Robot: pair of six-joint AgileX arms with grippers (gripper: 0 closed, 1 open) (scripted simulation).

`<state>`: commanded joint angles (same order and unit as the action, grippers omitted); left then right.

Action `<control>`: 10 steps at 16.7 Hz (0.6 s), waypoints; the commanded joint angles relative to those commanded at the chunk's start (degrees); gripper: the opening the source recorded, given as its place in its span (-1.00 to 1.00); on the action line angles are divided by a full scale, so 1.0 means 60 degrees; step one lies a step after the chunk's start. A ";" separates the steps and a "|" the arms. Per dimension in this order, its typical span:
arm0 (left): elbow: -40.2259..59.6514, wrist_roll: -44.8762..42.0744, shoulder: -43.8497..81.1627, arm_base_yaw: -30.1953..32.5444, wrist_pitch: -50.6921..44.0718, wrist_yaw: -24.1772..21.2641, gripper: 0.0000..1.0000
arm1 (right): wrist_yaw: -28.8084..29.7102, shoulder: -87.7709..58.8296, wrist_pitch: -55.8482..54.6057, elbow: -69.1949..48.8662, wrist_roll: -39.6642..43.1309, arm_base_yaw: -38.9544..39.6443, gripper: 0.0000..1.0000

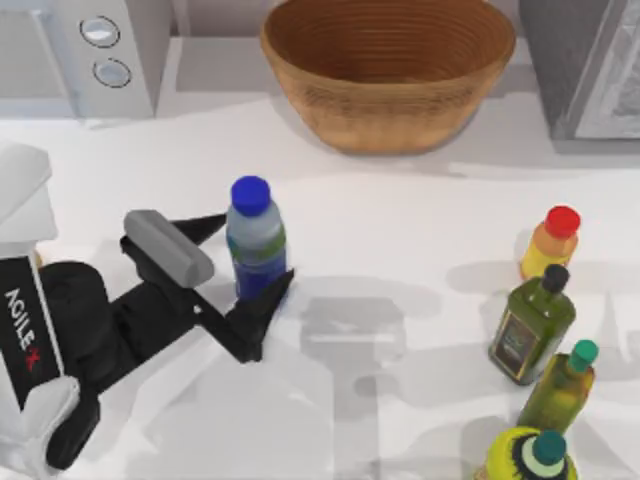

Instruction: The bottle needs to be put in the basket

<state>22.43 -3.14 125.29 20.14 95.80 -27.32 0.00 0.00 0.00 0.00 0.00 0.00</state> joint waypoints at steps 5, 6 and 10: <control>0.0705 0.0054 0.0091 0.0411 -0.0586 0.0406 1.00 | 0.0000 0.0000 0.0000 0.0000 0.0000 0.0000 1.00; 0.0798 0.0061 0.0103 0.0465 -0.0663 0.0460 1.00 | 0.0000 0.0000 0.0000 0.0000 0.0000 0.0000 1.00; 0.0924 0.0071 0.0120 0.0538 -0.0767 0.0532 1.00 | 0.0000 0.0000 0.0000 0.0000 0.0000 0.0000 1.00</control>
<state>27.97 -2.71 126.01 23.36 91.20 -24.13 0.00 0.00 0.00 0.00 0.00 0.00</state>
